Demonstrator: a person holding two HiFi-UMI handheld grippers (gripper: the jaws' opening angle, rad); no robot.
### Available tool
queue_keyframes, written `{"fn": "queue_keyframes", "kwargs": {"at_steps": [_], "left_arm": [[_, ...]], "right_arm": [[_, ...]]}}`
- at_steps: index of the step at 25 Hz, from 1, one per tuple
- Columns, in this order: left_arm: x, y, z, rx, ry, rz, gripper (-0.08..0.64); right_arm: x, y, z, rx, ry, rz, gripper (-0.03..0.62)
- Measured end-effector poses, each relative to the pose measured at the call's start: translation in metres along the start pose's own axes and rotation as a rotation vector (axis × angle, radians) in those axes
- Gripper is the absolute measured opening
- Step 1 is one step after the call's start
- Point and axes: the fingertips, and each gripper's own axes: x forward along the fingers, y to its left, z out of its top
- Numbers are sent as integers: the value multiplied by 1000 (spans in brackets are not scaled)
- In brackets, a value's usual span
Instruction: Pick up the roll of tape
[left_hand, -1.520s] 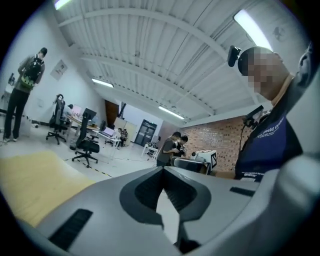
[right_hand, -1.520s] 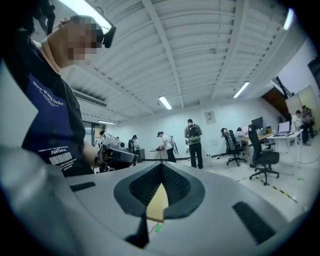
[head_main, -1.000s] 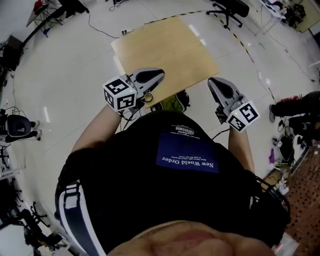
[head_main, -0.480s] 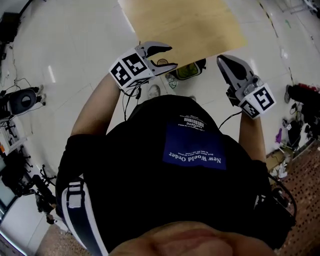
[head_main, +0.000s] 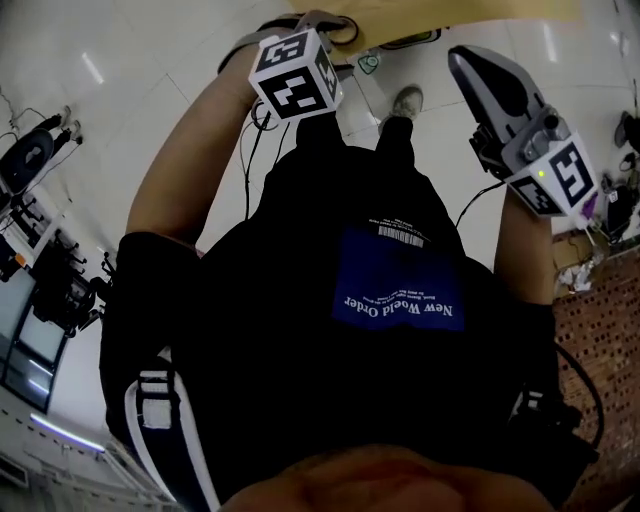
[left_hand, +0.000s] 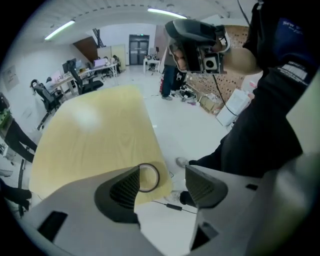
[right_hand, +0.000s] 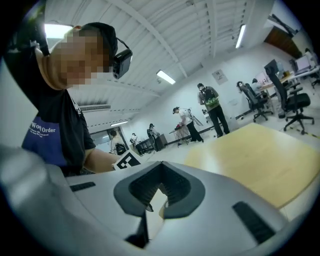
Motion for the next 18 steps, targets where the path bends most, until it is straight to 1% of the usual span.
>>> {"fn": "queue_keyframes", "kwargs": {"at_steps": [3,6,9,13,14,16,18], "left_arm": [[33,-1,-23,13,77,-14,290],[44,0,-26,-14,74,-38,288],[41,5,-23,-57,57,-58,234],[45,14,-25,-50,71,-38,89],[46,14,-24,-43,75,-40,74],[48,13,-24,-31,79,-40,71],[53,11,-24,-32,83,-37,71]], "right_arm": [[4,-8,-29,55,-2,-8,-14],[1,-10,-47,77,9,-14,-15],[1,-7,-48,84,13,-18,-15],[-1,-9,-49,112,1,-27,-15],[-2,-9,-51,115,3,-28,-14],[-4,-10,-57,109,15,-30,-15],[-6,-9,-66,128,14,-29,-14]]}}
